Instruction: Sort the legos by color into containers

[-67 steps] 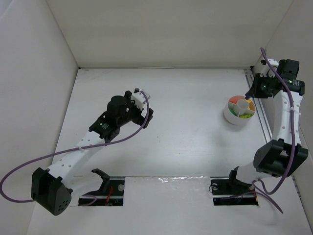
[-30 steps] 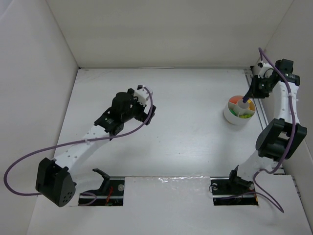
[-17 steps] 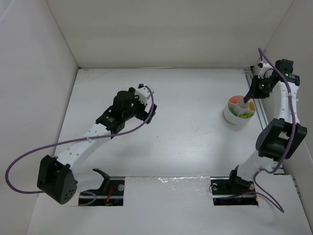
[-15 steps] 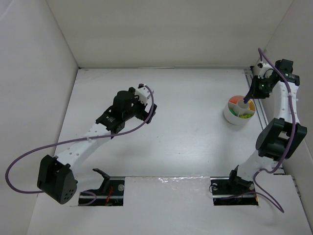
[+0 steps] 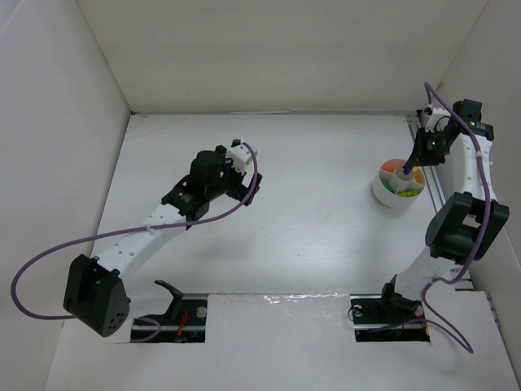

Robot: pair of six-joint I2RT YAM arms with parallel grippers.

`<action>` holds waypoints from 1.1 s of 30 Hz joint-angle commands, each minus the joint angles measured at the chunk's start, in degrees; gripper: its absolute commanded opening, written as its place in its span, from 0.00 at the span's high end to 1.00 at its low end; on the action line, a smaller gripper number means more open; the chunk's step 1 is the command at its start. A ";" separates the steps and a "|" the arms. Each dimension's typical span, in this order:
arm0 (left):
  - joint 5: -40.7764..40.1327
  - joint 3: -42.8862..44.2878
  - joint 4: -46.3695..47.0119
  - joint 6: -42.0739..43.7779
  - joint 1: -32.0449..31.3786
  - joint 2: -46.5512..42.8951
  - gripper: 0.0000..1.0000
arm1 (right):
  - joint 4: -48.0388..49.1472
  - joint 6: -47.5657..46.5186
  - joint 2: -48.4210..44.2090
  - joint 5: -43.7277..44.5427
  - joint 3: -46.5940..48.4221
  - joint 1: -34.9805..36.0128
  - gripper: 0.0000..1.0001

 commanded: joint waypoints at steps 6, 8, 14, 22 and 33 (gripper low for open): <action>0.53 3.10 1.35 0.23 0.44 0.38 0.00 | -0.55 -0.97 0.66 1.73 -0.41 1.45 0.87; 0.53 3.62 1.35 0.23 0.44 0.90 0.00 | -1.16 -0.97 0.67 2.52 -0.41 1.46 0.77; 0.53 3.62 1.88 -0.39 0.44 0.91 0.00 | -1.78 -0.97 1.20 3.58 0.12 1.46 0.54; -0.61 3.62 2.41 -1.71 0.44 0.91 0.00 | -1.25 -0.97 -2.22 0.08 2.22 2.51 0.47; -1.22 14.16 -6.90 -11.62 8.26 6.26 0.00 | -0.20 -0.97 -3.64 -10.22 12.06 14.10 0.38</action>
